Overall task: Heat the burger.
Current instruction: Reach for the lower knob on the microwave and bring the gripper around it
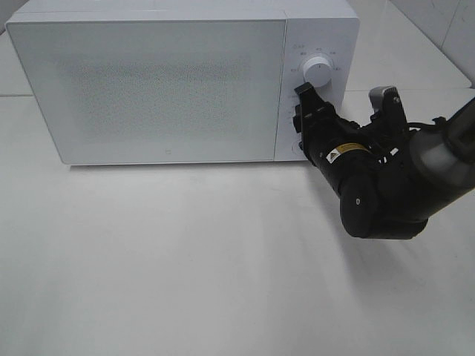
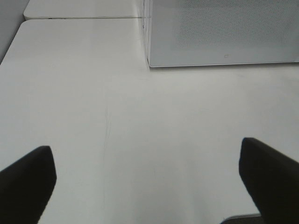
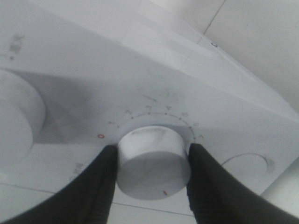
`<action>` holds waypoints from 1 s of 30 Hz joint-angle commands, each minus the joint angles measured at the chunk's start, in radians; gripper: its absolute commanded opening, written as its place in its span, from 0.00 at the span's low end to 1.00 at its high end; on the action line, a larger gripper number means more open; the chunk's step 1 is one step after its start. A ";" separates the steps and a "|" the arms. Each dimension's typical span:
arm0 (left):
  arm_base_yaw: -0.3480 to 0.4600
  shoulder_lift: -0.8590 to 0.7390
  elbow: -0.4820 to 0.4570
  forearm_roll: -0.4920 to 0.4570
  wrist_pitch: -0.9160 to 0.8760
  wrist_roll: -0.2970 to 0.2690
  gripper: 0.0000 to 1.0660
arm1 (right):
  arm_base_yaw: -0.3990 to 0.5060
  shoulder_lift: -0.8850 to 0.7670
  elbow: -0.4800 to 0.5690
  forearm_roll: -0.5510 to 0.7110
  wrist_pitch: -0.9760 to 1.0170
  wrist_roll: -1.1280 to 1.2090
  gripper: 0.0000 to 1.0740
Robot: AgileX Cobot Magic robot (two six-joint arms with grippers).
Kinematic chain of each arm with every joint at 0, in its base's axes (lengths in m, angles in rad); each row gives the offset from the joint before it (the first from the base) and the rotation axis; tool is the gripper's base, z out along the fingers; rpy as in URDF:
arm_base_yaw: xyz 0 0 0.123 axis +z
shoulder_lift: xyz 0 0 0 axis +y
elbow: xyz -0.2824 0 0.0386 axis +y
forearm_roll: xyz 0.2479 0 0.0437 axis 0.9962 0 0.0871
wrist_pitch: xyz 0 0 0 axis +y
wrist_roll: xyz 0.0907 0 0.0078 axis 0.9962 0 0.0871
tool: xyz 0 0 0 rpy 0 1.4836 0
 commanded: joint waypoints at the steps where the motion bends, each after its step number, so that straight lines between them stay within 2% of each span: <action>1: 0.002 -0.016 0.000 -0.007 0.001 -0.001 0.94 | 0.015 -0.013 -0.053 -0.227 -0.215 0.273 0.01; 3: 0.002 -0.016 0.000 -0.007 0.001 -0.001 0.94 | 0.015 -0.013 -0.053 -0.225 -0.216 0.322 0.01; 5: 0.002 -0.016 0.000 -0.007 0.001 -0.001 0.94 | 0.015 -0.013 -0.053 -0.202 -0.222 0.506 0.02; 9: 0.002 -0.016 0.000 -0.007 0.001 -0.001 0.94 | 0.015 -0.013 -0.053 -0.190 -0.240 0.582 0.02; 30: 0.002 -0.016 0.000 -0.007 0.001 -0.001 0.94 | 0.015 -0.013 -0.053 -0.146 -0.240 0.589 0.04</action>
